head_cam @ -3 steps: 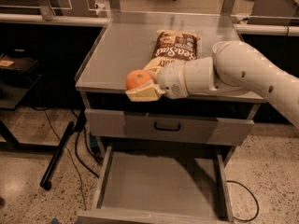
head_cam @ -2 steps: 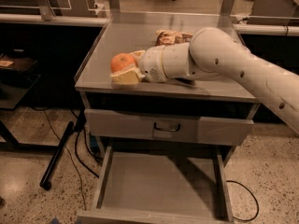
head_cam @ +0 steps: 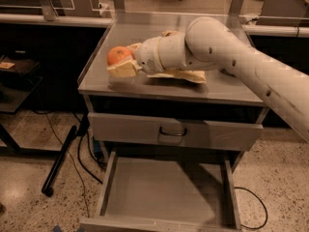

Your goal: Pick orange from middle drawer and place on counter

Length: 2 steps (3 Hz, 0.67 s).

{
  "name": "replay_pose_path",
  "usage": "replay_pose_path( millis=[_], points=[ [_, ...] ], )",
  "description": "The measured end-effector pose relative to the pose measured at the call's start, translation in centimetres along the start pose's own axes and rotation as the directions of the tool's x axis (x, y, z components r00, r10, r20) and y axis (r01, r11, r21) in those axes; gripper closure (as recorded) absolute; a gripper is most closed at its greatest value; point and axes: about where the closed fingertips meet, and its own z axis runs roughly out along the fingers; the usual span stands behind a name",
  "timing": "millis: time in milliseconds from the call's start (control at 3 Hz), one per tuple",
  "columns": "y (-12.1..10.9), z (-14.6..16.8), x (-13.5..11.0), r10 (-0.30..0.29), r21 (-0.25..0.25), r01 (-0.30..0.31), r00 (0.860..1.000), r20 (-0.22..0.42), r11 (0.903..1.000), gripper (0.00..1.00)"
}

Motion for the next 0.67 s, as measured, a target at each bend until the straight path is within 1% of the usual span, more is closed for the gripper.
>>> replay_pose_path(
  millis=[333,667],
  points=[
    [-1.1,1.8,-0.5,-0.007,-0.022,0.007,1.0,-0.007,0.9997,1.0],
    [-1.8,3.0,-0.6,-0.009,-0.041,0.008,1.0,-0.013,0.9991,1.0]
  ],
)
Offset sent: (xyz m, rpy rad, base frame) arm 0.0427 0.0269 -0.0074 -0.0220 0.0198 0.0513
